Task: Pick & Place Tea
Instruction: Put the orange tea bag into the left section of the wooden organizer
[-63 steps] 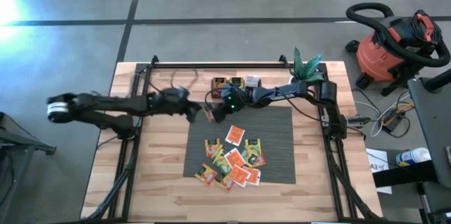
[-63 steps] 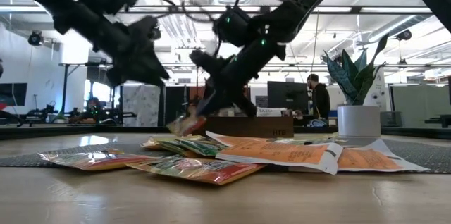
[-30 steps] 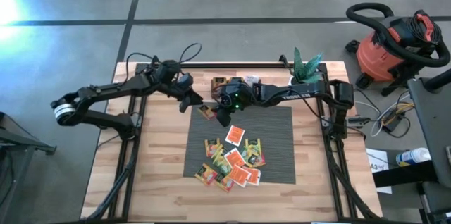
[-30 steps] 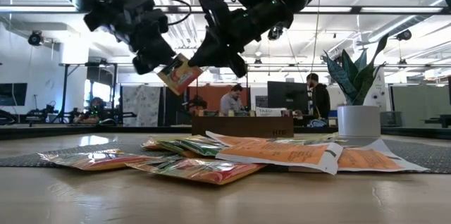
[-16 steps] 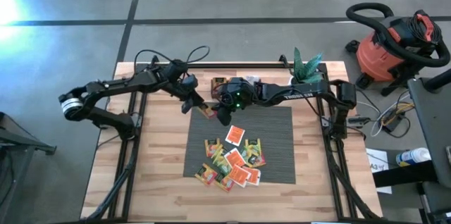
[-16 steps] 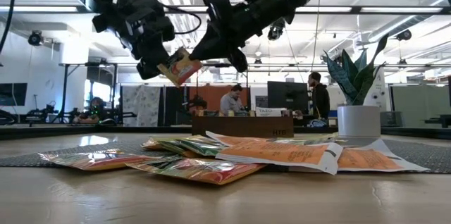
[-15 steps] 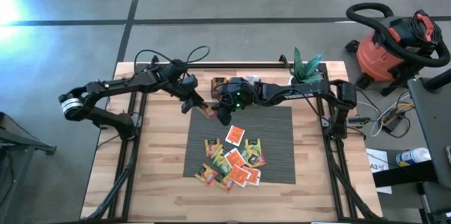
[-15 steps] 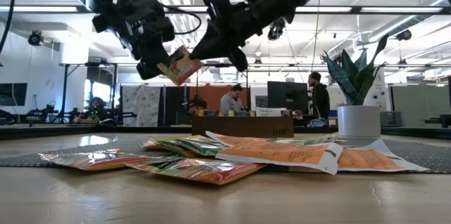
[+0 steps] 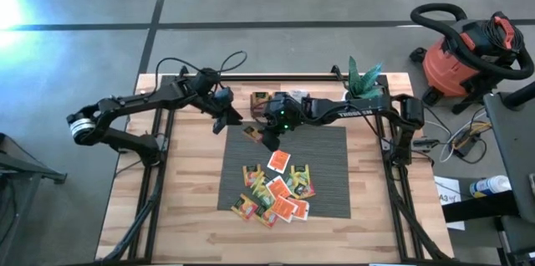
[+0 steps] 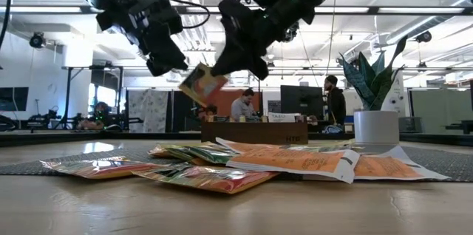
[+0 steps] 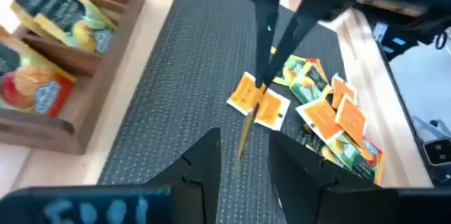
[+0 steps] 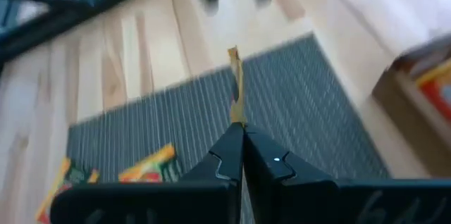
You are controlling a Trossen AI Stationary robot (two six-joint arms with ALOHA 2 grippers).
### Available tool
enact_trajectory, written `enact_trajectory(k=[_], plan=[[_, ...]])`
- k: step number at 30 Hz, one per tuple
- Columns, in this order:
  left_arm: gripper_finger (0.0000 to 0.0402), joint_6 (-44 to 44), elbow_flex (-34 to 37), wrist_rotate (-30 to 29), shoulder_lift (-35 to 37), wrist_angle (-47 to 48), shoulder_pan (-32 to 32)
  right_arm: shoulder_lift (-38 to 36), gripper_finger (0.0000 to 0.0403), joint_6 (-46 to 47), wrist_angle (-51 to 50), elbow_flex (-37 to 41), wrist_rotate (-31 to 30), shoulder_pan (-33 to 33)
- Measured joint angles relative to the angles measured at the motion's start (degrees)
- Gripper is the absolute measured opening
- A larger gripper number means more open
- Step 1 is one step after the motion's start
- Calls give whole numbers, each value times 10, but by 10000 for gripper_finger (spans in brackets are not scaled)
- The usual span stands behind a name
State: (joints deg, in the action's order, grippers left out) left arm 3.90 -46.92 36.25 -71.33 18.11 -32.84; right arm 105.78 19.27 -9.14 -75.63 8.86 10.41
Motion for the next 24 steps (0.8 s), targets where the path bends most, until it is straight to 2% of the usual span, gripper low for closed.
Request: enact_trajectory(k=[15,18,24], plan=[[107,-11,3,-10,-31,-21,25,2,8,-10,11,-20,-3,5],[84,-8,-3,-11,-32,-22,25,3,8,-10,8,-20,-13,5],[9,-7,-9,-13,-32,-35,25,3,8,-9,6,-20,-18,5]])
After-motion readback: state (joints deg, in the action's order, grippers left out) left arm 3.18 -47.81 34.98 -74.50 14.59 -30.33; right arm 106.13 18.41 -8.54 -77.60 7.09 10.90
